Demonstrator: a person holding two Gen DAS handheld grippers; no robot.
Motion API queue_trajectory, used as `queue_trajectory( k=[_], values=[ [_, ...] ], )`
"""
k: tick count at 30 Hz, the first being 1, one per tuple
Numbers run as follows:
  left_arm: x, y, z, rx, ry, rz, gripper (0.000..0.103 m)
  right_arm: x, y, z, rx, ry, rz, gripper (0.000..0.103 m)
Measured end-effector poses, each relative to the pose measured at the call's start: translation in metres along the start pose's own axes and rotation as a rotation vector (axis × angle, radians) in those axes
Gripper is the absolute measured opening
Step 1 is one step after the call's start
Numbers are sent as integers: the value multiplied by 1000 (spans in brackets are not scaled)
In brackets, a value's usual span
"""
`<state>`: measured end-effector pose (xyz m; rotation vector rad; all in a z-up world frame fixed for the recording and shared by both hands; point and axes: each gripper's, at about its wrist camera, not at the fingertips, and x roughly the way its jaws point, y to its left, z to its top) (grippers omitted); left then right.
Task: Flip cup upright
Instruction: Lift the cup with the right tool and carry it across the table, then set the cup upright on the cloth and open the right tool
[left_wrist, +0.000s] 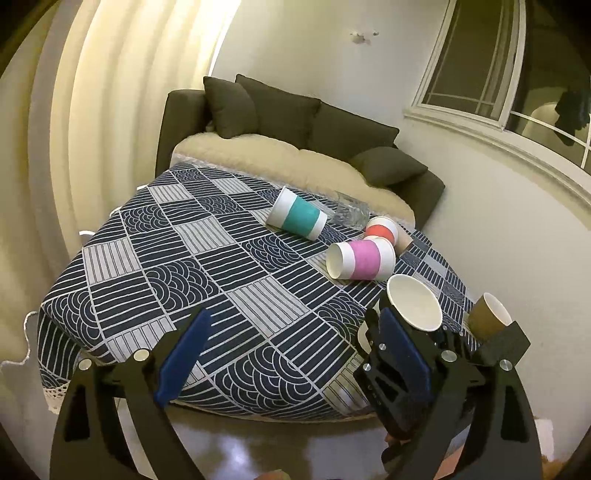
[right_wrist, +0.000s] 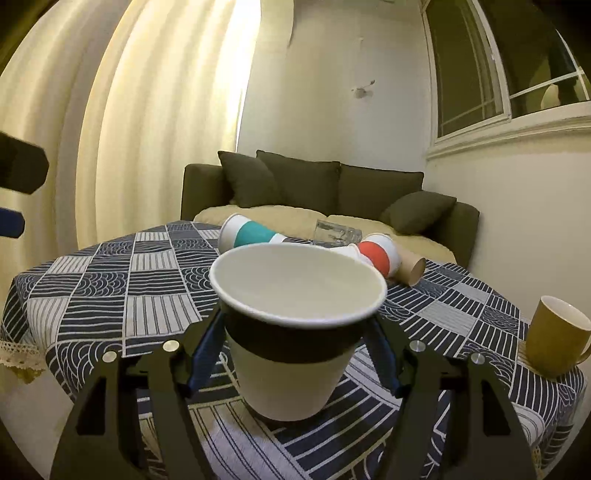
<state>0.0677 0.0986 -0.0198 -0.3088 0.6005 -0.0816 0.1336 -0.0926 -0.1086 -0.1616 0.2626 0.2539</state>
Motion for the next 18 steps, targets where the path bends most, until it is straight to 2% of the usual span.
queue_trajectory(
  k=[3, 4, 6, 7, 12, 18],
  values=[
    [-1, -1, 0, 4, -4, 1, 90, 0, 0, 1, 2, 9, 9, 71],
    [0, 0, -1, 3, -2, 1, 90, 1, 0, 0, -1, 25, 17, 80],
    [0, 0, -1, 0, 0, 1, 90, 0, 1, -2, 1, 36, 16, 93],
    [0, 0, -1, -1, 0, 2, 90, -1, 1, -2, 2, 31, 12, 96],
    [1, -1, -1, 2, 3, 1, 90, -7, 0, 3, -3, 50, 19, 98],
    [-14, -13, 2, 41, -60, -7, 90, -29, -14, 17, 31, 61, 43, 98]
  ],
)
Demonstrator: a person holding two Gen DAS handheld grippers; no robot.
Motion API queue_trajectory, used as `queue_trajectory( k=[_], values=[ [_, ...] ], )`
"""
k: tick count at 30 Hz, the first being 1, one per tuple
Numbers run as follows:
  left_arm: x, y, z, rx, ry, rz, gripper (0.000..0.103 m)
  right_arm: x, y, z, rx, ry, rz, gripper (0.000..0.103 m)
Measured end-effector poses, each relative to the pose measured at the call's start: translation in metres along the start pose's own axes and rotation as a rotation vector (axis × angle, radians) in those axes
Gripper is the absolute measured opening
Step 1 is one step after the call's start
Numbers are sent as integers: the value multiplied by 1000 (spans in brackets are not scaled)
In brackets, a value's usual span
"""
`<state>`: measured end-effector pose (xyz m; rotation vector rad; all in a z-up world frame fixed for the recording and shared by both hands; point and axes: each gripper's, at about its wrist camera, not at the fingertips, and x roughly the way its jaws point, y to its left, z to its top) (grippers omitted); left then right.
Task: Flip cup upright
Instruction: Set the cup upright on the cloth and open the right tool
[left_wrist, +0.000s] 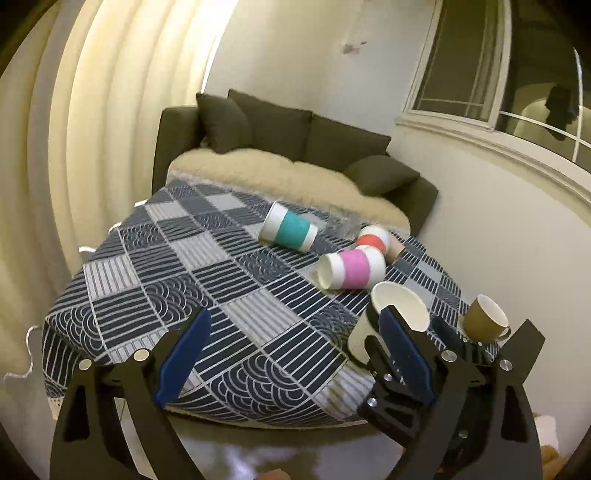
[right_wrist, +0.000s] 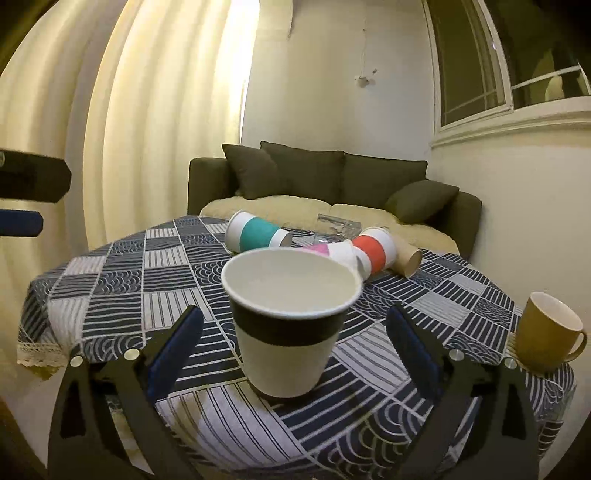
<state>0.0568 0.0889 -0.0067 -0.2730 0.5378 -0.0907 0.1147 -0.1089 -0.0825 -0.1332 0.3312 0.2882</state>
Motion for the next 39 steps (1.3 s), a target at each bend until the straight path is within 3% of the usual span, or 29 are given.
queue_trajectory(
  k=[10, 14, 20, 26, 29, 39],
  values=[
    [-49, -37, 41, -2, -72, -109, 90, -57, -24, 32, 27, -24, 12, 98],
    [-82, -73, 67, 70, -123, -149, 90, -82, -31, 48, 24, -44, 30, 98],
    [-120, -126, 86, 162, -156, -192, 90, -120, -47, 71, 43, -30, 126, 98],
    [-147, -168, 85, 210, -158, -237, 90, -159, -68, 89, 65, -9, 187, 98],
    [-156, -181, 77, 220, -146, -225, 90, -171, -77, 92, 63, 23, 214, 98],
    [-165, -176, 28, 279, -101, -176, 90, -204, -97, 75, 42, 95, 193, 98]
  ],
)
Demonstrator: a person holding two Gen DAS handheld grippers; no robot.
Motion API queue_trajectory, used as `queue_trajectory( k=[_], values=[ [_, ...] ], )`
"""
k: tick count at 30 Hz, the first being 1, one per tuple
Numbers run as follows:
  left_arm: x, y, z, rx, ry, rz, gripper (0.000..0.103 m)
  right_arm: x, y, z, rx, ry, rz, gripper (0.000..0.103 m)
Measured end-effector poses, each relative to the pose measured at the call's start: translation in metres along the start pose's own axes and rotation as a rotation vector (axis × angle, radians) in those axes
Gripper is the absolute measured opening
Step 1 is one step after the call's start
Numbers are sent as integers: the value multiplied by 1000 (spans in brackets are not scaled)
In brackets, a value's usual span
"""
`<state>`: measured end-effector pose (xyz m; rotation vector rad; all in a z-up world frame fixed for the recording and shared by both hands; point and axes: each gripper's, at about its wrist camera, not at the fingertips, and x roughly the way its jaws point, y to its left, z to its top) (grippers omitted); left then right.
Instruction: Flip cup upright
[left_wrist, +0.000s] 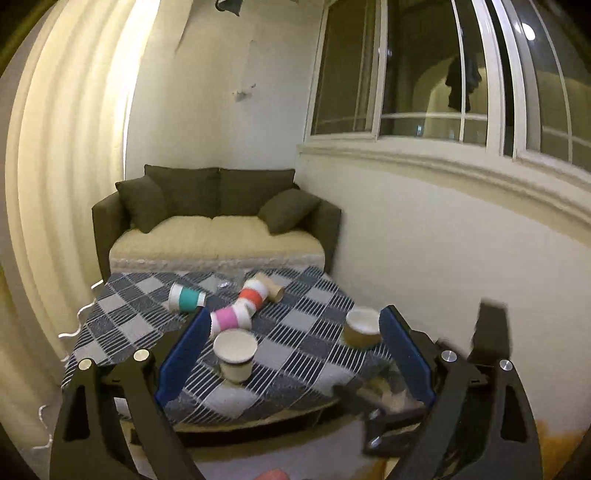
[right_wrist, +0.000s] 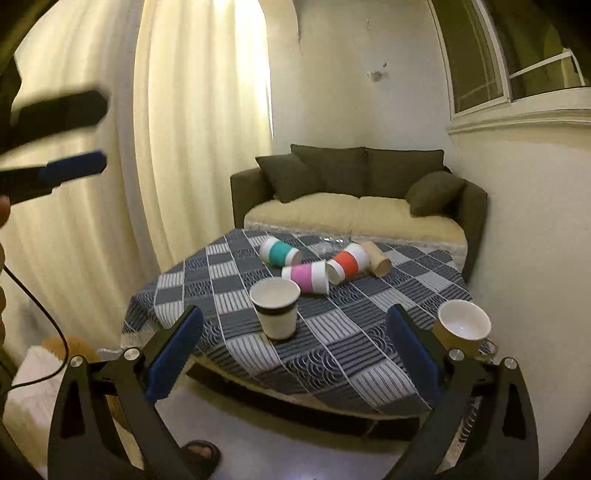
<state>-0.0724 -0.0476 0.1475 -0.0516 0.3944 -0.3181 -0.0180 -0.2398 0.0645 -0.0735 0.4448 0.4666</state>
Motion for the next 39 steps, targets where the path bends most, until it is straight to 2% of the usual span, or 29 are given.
queue_trajectory(
  k=[5, 10, 15, 26, 29, 32, 39],
  values=[
    [14, 17, -40, 14, 79, 29, 90, 2, 3, -16, -27, 40, -7, 98],
    [32, 35, -79, 30, 139, 23, 90, 17, 6, -31, -40, 84, -8, 98],
    [44, 43, -103, 68, 174, 21, 90, 32, 6, -43, -49, 110, -6, 98],
    [63, 68, -122, 80, 198, 22, 90, 60, 2, -54, -55, 151, 22, 98],
    [68, 78, -126, 53, 205, 46, 90, 62, -3, -54, -38, 142, 6, 98],
    [70, 87, -128, 15, 212, 36, 90, 63, -8, -56, -23, 134, -4, 98],
    [73, 89, -133, 14, 208, 45, 90, 53, -11, -56, -7, 75, -11, 98]
  ],
)
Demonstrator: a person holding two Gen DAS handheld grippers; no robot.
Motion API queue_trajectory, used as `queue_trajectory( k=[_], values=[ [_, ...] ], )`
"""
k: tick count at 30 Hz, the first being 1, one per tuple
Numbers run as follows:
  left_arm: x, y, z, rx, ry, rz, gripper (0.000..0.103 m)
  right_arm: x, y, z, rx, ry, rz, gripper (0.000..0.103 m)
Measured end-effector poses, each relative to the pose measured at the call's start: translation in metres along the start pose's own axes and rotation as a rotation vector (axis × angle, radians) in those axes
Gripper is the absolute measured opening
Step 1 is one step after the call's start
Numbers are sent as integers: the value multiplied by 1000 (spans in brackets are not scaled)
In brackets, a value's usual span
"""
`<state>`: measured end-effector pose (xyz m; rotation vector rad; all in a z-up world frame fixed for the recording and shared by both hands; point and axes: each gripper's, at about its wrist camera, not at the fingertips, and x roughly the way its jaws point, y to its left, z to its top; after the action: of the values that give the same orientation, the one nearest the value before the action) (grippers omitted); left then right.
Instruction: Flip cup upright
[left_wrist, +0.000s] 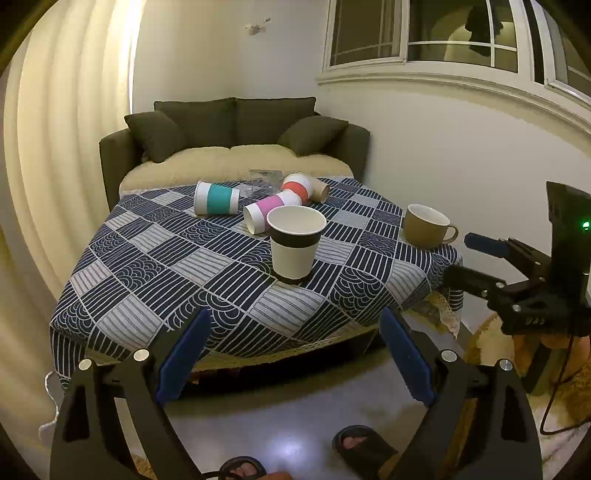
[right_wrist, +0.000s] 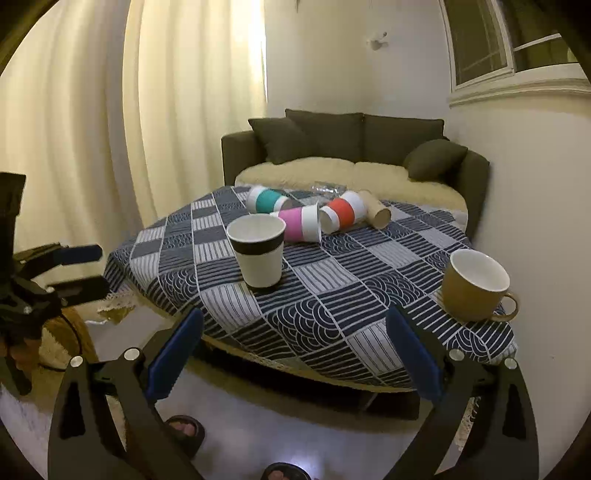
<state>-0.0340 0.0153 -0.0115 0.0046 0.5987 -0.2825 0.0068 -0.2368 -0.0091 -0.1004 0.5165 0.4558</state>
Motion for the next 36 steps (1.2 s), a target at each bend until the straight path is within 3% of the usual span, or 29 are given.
queue_trajectory(
  k=[6, 36],
  values=[
    [0, -5, -1, 17, -3, -4, 90, -11, 6, 2, -22, -54, -3, 98],
    [-5, 1, 2, -26, -35, 43, 90, -9, 11, 4, -3, -69, 13, 98]
  ],
)
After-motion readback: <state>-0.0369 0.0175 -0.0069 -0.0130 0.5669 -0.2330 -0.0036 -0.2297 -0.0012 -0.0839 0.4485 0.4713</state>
